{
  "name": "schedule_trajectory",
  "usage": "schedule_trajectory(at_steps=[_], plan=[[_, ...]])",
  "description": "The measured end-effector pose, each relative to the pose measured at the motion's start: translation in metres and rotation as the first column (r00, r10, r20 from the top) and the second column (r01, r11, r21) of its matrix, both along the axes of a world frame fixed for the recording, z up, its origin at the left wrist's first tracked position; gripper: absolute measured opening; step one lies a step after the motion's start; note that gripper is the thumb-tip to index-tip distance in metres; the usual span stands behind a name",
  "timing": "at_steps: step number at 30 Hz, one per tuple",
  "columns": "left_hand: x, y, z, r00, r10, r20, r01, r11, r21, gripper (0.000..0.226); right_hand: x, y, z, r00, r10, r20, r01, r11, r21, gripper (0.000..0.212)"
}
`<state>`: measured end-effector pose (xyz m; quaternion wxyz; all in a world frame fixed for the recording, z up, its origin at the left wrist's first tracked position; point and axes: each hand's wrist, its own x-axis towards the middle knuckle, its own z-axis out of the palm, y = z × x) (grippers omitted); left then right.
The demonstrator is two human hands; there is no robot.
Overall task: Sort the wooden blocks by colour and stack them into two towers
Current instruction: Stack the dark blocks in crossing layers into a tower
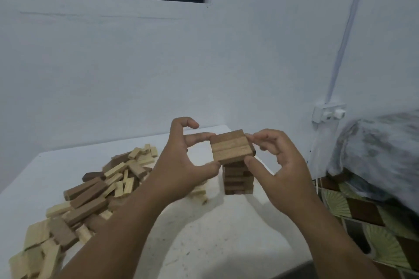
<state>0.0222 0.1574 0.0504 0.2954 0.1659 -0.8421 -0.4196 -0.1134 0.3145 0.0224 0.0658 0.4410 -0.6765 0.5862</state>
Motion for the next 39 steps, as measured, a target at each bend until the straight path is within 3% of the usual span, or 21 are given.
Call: schedule_trajectory(at_steps=[5,14,25,32,35,39], plan=[[-0.04,-0.01,0.011,0.998,-0.021,0.066,0.023,0.999,-0.032,0.065,-0.026,-0.012,-0.004,0.993,-0.108,0.054,0.106,0.993,0.045,0.034],[-0.069,-0.024,-0.002,0.993,0.009,0.115,-0.007,1.0,-0.019,0.065,-0.048,-0.024,-0.02,0.977,-0.136,0.164,0.11,0.981,0.157,0.044],[-0.066,-0.029,-0.008,0.989,-0.015,0.145,0.016,1.0,-0.003,0.081,-0.048,-0.025,-0.024,0.972,-0.141,0.186,0.114,0.983,0.147,0.046],[-0.021,-0.027,-0.007,0.997,0.026,0.076,-0.024,1.0,-0.018,0.076,-0.011,-0.032,-0.008,0.978,-0.206,-0.034,0.206,0.978,0.021,0.033],[0.014,-0.028,-0.017,0.995,0.081,0.057,-0.079,0.996,-0.045,0.064,0.026,-0.048,-0.006,0.975,-0.126,-0.184,0.111,0.99,-0.087,0.029],[0.053,-0.034,-0.039,0.99,0.134,0.043,-0.136,0.989,0.065,0.044,0.063,-0.069,-0.021,0.98,0.003,-0.198,-0.004,1.0,-0.007,0.028]])
